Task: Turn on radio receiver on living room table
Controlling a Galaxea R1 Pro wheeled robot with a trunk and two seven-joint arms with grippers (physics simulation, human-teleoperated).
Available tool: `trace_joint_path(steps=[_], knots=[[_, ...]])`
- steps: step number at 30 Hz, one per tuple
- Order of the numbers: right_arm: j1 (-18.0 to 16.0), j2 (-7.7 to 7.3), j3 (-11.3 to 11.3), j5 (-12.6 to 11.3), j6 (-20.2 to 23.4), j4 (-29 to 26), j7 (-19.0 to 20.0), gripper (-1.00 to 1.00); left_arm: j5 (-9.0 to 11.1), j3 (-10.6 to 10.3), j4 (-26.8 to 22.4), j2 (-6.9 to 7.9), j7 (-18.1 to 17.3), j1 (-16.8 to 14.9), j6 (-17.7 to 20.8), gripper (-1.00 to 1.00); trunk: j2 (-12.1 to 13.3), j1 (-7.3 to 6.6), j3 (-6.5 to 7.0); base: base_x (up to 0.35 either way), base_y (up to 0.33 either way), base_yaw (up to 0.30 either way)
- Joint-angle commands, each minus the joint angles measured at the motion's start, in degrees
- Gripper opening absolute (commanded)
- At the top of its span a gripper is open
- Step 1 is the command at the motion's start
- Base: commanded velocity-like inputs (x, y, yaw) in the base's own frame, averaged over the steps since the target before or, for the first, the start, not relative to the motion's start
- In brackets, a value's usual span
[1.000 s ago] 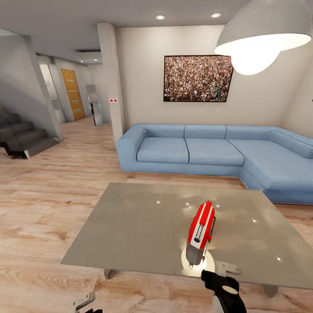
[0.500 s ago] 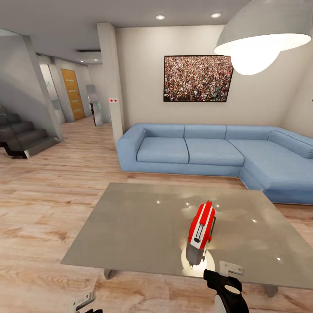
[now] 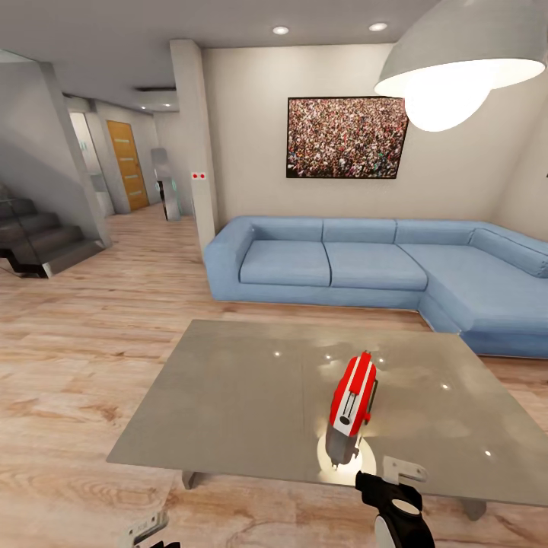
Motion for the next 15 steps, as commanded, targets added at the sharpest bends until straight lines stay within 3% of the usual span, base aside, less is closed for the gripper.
trace_joint_path(steps=[1,15], knots=[[0.00,0.00,0.00,0.00,0.00,0.00,0.00,1.00,0.00,0.00,0.01,0.00,0.01,0.00,0.00,1.00,0.00,0.00,0.00,0.000,0.000,0.000],[0.00,0.00,0.04,-0.02,0.00,0.00,0.00,1.00,0.07,-0.05,0.07,-0.10,-0.02,0.00,0.06,1.00,0.00,0.00,0.00,0.000,0.000,0.000]])
